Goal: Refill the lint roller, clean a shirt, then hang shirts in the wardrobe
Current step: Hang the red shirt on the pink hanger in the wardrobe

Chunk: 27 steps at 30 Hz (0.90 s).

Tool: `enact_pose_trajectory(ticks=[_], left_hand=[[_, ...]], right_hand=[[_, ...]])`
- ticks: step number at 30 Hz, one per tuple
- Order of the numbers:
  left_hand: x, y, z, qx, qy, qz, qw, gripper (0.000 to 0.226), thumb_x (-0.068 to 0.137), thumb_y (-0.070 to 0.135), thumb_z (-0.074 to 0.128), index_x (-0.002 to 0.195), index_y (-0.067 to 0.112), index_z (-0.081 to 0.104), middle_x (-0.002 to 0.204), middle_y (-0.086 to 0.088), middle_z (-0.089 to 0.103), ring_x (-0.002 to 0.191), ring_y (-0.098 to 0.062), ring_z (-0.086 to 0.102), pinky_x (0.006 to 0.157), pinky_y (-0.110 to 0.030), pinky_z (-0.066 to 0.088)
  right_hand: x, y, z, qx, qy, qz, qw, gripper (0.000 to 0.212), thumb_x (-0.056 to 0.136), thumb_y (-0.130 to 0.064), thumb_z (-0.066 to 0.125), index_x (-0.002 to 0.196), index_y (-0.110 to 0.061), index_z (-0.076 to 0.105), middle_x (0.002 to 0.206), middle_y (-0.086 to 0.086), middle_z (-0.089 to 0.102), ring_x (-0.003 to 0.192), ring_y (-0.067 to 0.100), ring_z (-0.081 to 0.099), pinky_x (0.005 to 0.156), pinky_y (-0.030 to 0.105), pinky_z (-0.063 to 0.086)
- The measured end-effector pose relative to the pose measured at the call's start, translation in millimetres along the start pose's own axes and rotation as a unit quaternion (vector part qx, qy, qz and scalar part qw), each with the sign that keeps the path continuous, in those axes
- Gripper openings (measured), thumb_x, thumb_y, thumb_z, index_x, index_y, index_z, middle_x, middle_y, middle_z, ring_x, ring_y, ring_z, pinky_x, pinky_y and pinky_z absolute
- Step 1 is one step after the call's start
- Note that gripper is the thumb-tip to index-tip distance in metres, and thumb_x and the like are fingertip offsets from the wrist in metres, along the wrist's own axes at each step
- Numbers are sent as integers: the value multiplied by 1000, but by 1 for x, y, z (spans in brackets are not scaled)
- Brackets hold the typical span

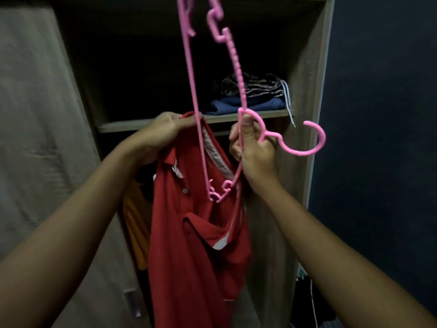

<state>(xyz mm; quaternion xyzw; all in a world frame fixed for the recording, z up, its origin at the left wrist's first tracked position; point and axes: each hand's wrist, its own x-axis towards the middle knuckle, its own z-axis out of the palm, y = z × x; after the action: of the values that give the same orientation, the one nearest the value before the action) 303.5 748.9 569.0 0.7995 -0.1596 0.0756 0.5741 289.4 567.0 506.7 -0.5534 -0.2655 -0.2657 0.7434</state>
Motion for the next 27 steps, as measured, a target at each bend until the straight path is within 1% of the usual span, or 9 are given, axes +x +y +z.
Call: enact_pose_trajectory(ticks=[6,8,11,13,16,18,20,22,27], left_hand=[[-8,31,-49,-21,19,75,997,15,95,6,58,92,9,73,77,-4,77,67,-13,74,71,-27,61],[-12,29,-73,45,40,117,991,29,89,-7,56,101,13,73,85,-1,78,79,-12,74,78,-24,60],[-17,16,-102,184,80,143,969,46,85,-16,59,120,12,68,113,-10,74,105,-18,69,93,-27,56],[-20,6,-113,255,99,146,950,49,83,-18,63,123,11,66,114,-14,72,99,-15,67,84,-18,54],[-18,-5,-129,379,148,172,897,51,74,-11,77,116,14,64,100,-14,66,78,-20,62,63,-13,48],[-16,-9,-141,421,193,159,872,47,68,5,86,106,20,63,92,-11,60,71,-22,54,64,-32,48],[-17,-9,-147,415,211,134,875,36,68,8,84,84,21,55,75,-5,58,62,-19,50,59,-37,45],[-19,-10,-144,431,205,119,871,34,72,-2,76,69,16,48,60,-2,54,52,-12,44,52,-28,38],[-17,-22,-146,337,190,123,914,44,70,-10,73,63,17,39,54,0,44,52,-13,41,55,-30,37]], right_hand=[[19,1,-10,-185,-120,-46,974,37,104,-30,47,72,-16,59,60,-8,48,57,4,43,57,18,37],[31,-1,-20,-269,-175,-57,946,35,103,-35,48,80,-14,64,68,-10,55,64,3,48,66,19,41],[44,-11,-29,-360,-260,-56,894,48,99,-52,44,96,-9,67,83,7,63,77,16,58,77,31,46],[50,-19,-32,-404,-298,-5,865,55,94,-64,42,89,-14,65,74,4,60,68,17,54,72,36,46],[59,-25,-33,-462,-329,-1,824,66,86,-79,38,80,-17,62,71,8,57,66,25,54,68,45,46],[62,-26,-32,-483,-332,-27,810,66,83,-80,36,80,-20,63,79,3,58,73,16,58,70,39,47],[64,-26,-31,-488,-335,-35,805,54,90,-68,42,76,-21,64,79,-6,56,72,7,56,68,28,42],[67,-25,-29,-497,-348,-21,794,53,92,-68,44,71,-23,63,74,-8,57,64,6,56,65,29,43],[72,-43,-23,-535,-368,24,760,65,83,-81,36,74,-23,65,69,6,60,56,10,52,60,33,42]])
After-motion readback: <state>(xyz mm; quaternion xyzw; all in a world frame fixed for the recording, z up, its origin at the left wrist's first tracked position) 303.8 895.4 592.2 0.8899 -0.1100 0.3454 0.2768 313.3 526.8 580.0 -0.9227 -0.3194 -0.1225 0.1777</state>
